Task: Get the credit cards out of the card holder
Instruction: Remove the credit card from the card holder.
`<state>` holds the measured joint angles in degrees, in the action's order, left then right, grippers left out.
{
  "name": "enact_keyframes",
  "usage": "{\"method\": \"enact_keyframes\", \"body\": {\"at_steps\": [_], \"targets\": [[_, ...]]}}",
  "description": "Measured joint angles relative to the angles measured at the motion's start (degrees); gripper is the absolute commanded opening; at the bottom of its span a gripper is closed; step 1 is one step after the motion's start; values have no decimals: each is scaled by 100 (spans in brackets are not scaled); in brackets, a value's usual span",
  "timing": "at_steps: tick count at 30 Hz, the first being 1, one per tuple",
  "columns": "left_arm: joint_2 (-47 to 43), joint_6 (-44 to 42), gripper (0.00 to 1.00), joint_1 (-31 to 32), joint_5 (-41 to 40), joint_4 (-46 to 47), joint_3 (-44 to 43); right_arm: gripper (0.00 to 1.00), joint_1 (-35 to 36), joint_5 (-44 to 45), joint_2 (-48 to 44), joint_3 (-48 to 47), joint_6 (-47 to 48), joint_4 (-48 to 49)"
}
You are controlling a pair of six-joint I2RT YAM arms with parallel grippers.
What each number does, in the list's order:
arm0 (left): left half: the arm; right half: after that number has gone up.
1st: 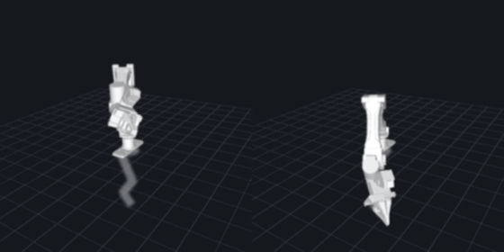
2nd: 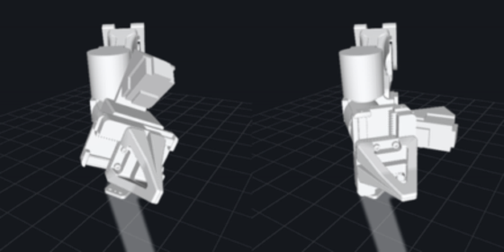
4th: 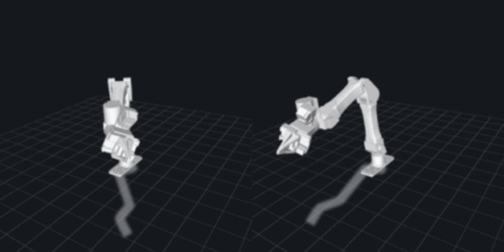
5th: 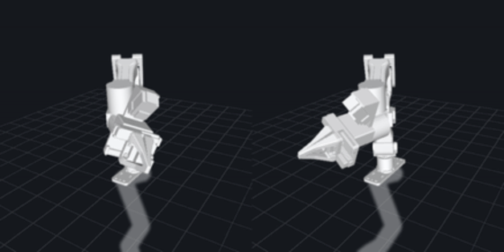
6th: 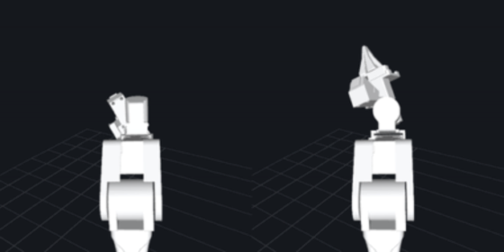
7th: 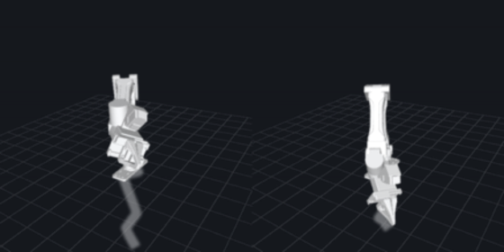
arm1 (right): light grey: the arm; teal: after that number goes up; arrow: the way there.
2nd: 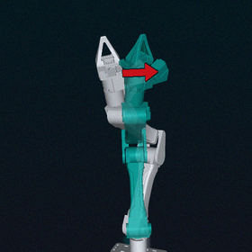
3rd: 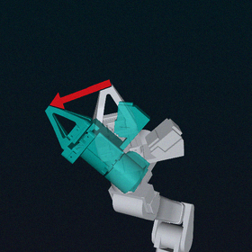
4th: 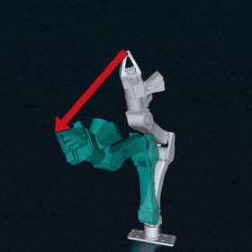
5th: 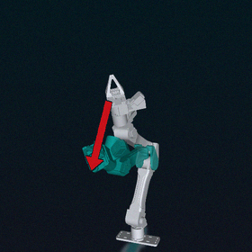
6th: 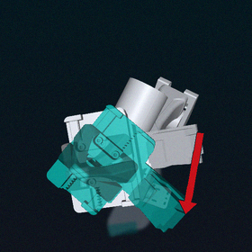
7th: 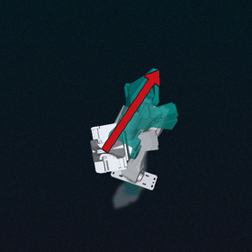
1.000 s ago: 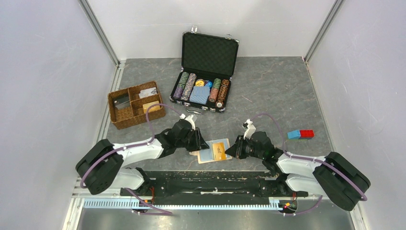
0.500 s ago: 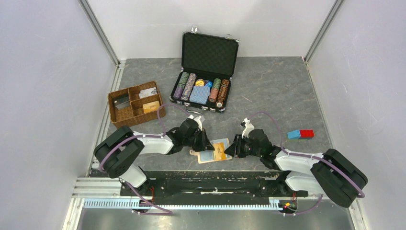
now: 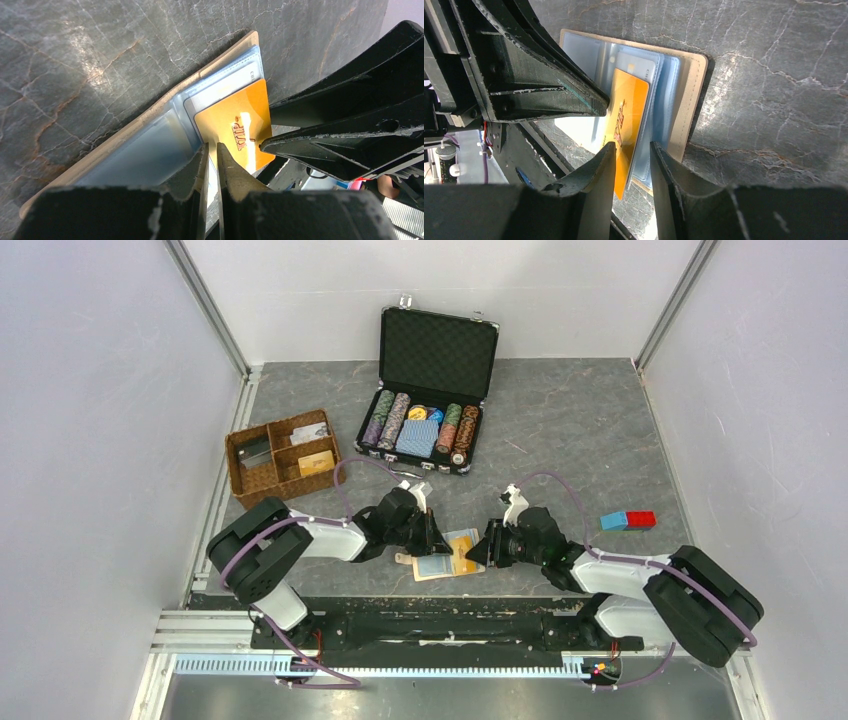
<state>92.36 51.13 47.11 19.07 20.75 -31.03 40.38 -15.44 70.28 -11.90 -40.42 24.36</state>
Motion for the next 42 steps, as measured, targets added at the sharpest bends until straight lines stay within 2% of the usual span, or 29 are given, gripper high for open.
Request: {"method": "enact_keyframes", "body": {"at_steps": [6,8,12,28,33,35,42], "targets": [[28,0,19,2,13,39,0,17,-2,15,55,0,44,31],[39,0,20,2,24,48,-4,15,-4,39,68,0,76,20],[42,0,25,7,26,44,-13,14,-7,138,22,0,120,-35],[17,-9,27,61,-87,-160,-111,14,-470,181,-839,205,330,-573],[15,-11,28,66,-96,-199,-129,3,-645,181,-1270,210,417,-885],[9,-11,32,66,-94,-247,-155,0,-688,177,-1458,210,417,-988],[-514,177,50,66,85,-413,-205,0,-715,-90,-2000,210,66,-992]]}}
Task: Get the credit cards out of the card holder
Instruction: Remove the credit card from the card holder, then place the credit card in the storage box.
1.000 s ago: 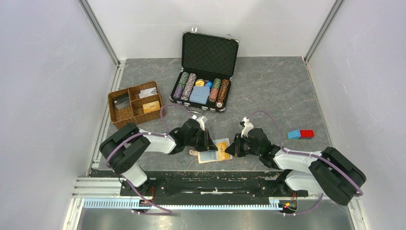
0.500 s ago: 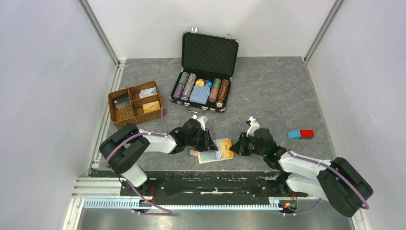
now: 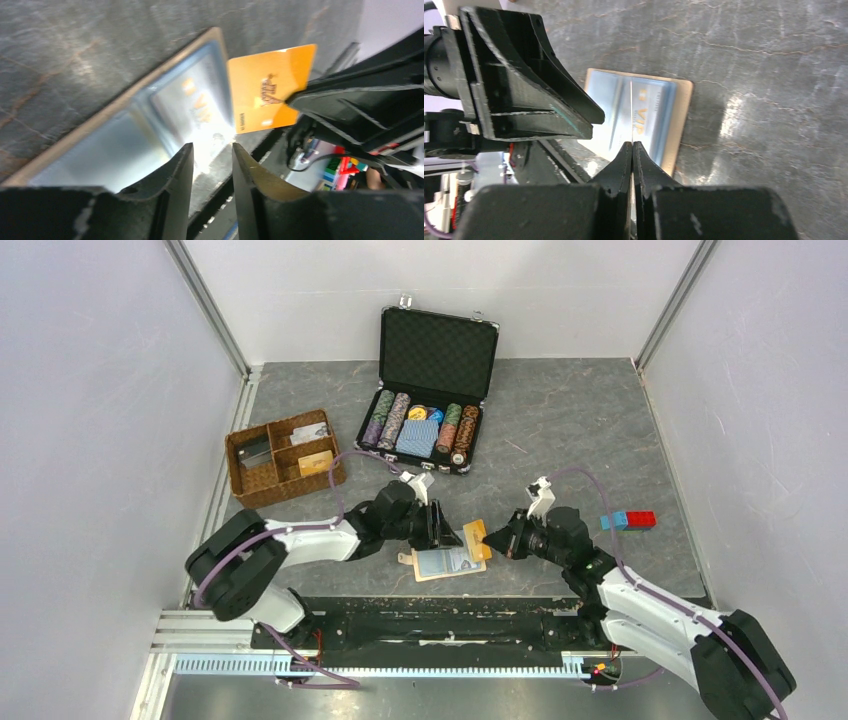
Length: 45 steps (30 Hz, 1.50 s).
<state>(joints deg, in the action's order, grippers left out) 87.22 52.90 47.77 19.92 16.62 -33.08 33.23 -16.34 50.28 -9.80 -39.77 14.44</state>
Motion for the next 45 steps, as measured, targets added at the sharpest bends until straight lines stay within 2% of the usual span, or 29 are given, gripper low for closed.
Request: {"method": "enact_keyframes", "body": {"at_steps": [5,8,10,13,16,17,19,24,28,31,33,35,39,40,43,45], "targets": [[-614,11,58,0,0,-72,-205,0,0,-192,-330,15,-385,247],[-682,20,59,0,33,114,-247,0,-2,-280,-544,109,-688,647],[-669,52,50,0,129,269,-212,0,-2,-345,-627,210,-883,938],[-623,212,26,0,267,522,-153,1,-2,-439,-654,339,-1091,1257],[-608,358,5,-59,273,741,48,14,-31,-542,-673,435,-1145,1478],[-608,428,2,-68,337,907,164,18,-35,-573,-673,452,-1121,1502],[-608,496,2,-66,455,1069,221,28,-57,-610,-664,481,-957,1447],[-647,507,2,-39,962,1397,280,39,-109,-1021,-590,238,28,798],[-914,328,2,-31,1274,1113,323,53,-240,-1596,-599,-229,745,302],[-1233,138,2,-26,1502,850,354,60,-315,-2026,-634,-503,1130,116],[-1438,-33,2,-26,1661,675,369,60,-361,-2321,-608,-660,1368,-15],[-1569,-170,2,-26,1803,522,369,56,-413,-2614,-529,-776,1537,-92],[-1639,-365,2,-26,2074,232,369,34,-466,-3165,-398,-857,1692,-164],[-1639,-409,2,-26,2131,146,369,31,-463,-3285,-387,-861,1685,-151],[-1639,-562,2,-26,2291,-70,358,32,-463,-3576,-341,-868,1589,-11],[-1639,-636,2,-15,2339,-197,326,40,-468,-3735,-271,-868,1493,146]]}}
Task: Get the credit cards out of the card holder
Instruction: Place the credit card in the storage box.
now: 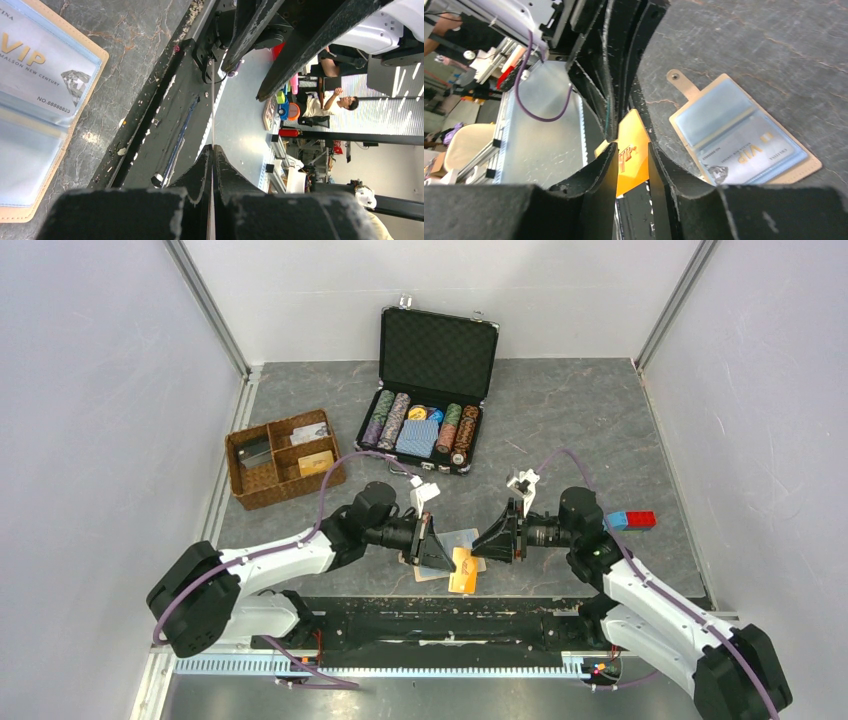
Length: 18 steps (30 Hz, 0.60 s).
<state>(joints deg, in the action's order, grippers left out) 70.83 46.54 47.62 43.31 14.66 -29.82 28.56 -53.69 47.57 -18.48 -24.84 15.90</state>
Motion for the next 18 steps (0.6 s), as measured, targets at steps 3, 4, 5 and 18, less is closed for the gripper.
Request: {"method": "enact_keyframes", "body": {"at_steps": [3,4,5,18], "targets": [[0,-92,2,2,74,-162,-107,54,-4,-164,125,0,-103,142],[0,-116,2,2,85,-195,-140,55,-7,-205,168,0,-131,164],[0,-133,2,4,101,-225,-179,55,-7,-236,212,0,-149,188],[48,-212,5,4,387,-391,-407,0,-9,-527,442,74,-553,754]]}}
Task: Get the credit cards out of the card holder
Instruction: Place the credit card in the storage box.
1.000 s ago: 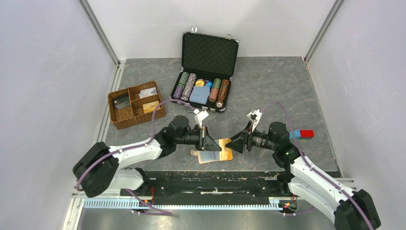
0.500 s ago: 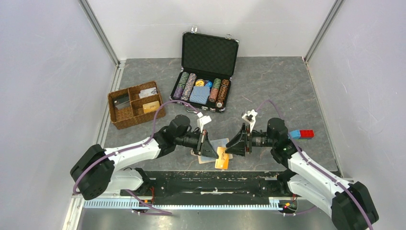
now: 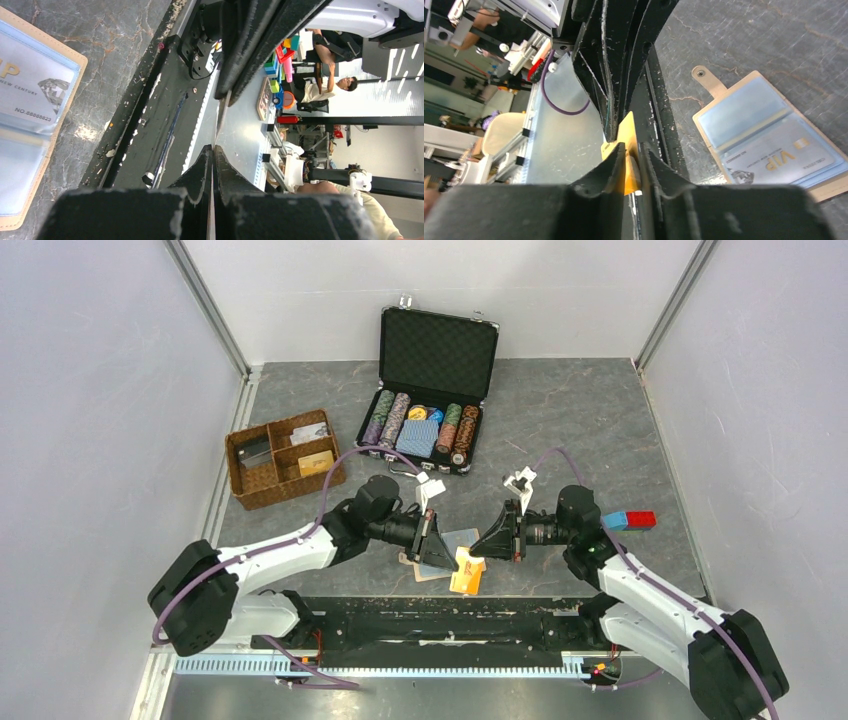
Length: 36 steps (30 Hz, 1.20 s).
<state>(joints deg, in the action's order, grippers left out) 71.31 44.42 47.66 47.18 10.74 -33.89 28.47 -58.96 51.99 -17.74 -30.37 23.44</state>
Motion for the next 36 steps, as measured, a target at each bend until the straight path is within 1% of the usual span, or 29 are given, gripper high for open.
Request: {"method": "enact_keyframes", "body": {"at_steps": [3,4,5,8,13,17,23,27,32,36], "targets": [[0,-170,34,-2,-22,-232,-105,0,-9,-28,-57,90,-240,262],[0,-236,40,-13,-59,-334,-162,0,-9,-17,-83,103,-315,313],[0,-278,44,-55,-105,-426,-223,0,-9,42,-118,114,-409,372],[-146,-282,50,-319,-271,-485,-249,0,-2,387,-273,192,-833,715],[-723,-92,62,-946,-450,-42,-17,0,-2,1292,-442,256,-1576,1224],[-931,81,66,-992,-621,365,55,0,-2,2046,-442,343,-2229,1725],[-962,538,71,-992,-975,1217,457,0,-2,3082,-389,896,-3213,2747],[-903,857,72,-992,-1250,1792,662,0,-2,3665,-358,1139,-3646,3265],[-568,1329,67,-949,-1637,2765,892,0,-2,4334,-396,1427,-4030,3646],[-94,1641,60,-767,-1937,3399,907,0,-2,4758,-509,1628,-4221,3755]]}}
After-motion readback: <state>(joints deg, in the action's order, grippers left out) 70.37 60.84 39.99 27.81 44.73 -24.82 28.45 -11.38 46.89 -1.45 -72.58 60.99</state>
